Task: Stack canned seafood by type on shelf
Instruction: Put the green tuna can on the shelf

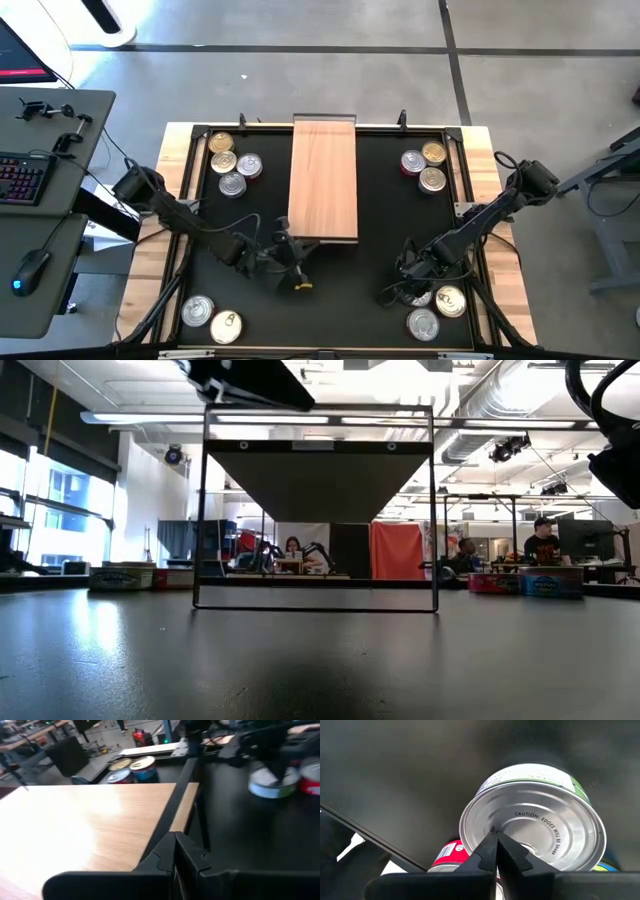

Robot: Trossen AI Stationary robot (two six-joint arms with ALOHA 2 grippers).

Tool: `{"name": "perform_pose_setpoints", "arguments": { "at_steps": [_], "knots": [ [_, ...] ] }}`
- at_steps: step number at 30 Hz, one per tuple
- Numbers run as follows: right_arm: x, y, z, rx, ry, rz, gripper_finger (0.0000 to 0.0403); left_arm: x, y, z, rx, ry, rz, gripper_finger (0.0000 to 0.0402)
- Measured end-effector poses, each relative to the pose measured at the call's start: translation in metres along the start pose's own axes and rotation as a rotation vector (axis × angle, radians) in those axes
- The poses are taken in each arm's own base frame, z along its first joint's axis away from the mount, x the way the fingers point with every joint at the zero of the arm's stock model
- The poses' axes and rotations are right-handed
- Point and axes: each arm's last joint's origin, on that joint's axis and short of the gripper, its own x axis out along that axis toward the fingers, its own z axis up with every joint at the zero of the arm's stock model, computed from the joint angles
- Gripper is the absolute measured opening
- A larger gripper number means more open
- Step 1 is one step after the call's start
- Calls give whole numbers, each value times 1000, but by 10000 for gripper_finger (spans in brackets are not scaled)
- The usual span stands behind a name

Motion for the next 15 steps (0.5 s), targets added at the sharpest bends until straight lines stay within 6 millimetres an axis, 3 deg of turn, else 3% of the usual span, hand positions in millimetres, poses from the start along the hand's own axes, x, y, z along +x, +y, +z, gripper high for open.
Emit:
{"name": "perform_pose_setpoints", "arguments": {
  "at_steps": [7,15],
  "knots": [
    [0,2,2,-1,-72,27,0,17,18,5,3,16,10,0],
    [-1,13,5,-42,-192,136,0,-30,19,34,-102,-72,-209,0]
  ]
}}
